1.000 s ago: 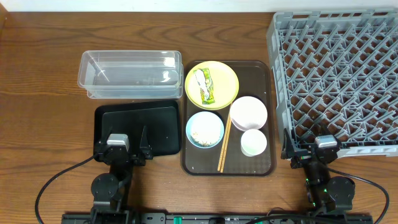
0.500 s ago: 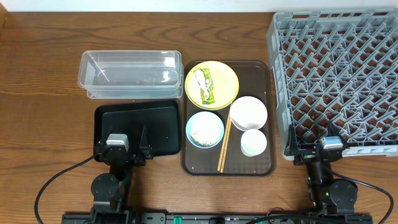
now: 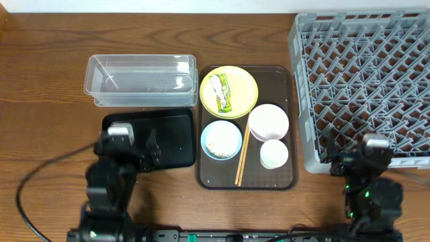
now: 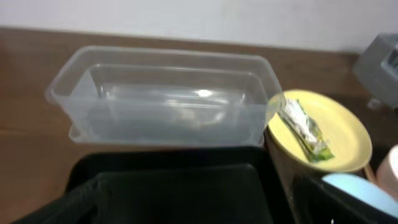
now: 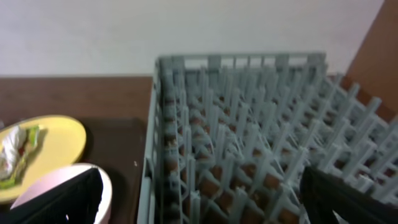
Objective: Sort waste into correct bins and load items into the dishwasher rack
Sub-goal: 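Reach the left gripper to the wrapper on the yellow plate and grasp it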
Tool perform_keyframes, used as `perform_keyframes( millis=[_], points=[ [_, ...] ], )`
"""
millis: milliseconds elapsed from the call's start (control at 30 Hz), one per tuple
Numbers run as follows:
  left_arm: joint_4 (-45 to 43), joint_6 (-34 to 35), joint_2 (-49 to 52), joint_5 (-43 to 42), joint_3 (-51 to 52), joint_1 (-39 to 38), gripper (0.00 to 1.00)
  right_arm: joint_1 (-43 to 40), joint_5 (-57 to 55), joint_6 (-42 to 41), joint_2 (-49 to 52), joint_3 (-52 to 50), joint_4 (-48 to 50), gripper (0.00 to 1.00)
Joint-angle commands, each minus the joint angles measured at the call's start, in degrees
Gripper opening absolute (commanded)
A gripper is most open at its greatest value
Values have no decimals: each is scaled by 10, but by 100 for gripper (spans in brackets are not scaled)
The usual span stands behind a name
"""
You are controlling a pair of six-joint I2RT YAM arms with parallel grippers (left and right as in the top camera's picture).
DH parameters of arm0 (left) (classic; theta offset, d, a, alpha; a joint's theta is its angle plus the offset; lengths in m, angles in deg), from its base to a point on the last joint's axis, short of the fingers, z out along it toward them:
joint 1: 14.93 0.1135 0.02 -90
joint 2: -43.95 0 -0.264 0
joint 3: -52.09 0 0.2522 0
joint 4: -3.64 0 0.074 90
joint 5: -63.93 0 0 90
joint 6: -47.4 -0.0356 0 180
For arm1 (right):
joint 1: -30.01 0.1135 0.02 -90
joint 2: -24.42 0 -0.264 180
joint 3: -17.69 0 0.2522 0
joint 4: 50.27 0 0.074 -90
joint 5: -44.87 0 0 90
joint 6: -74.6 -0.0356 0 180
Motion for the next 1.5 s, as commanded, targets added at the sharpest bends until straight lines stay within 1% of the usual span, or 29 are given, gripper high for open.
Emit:
perform_keyframes(
  millis=[0,167,267,333,433,533,600,633,733,833,1000,1200,1467],
  points=[
    [64,5,107,-4,-107,-1,95,-6,-18,-5,100,84,-43,99],
    [226,5,256,-4,-250,-1,95,-6,-14,-5,254,208,-148,99],
    [326,5,331,-4,-329,-1,95,-6,-12,-6,322,273,-202,99],
    [360,5,364,-4,-360,-1,95,-6,6,-6,351,300,-218,99],
    [367,5,391,-54,-373,-1,95,-6,16,-8,375,318,-233,99],
    [315,6,401,-99,-373,-1,95,-6,16,-8,377,318,-232,99],
    [265,36,406,-123,-374,-2,95,-6,16,-8,377,318,-232,99],
    [236,52,412,-124,-374,-8,94,-6,17,-8,377,318,-231,99],
    [158,53,439,-118,-376,-37,93,-6,18,-8,377,318,-231,99],
    [97,52,475,-94,-382,-80,93,-6,26,-8,377,318,-231,99],
    [10,42,553,-5,-394,-167,93,-6,27,-8,377,318,-231,99],
    [-61,42,644,6,-394,-230,93,-6,27,-8,377,317,-231,99],
    [-94,46,749,5,-394,-253,93,-6,27,-8,377,317,-233,99]
  ],
)
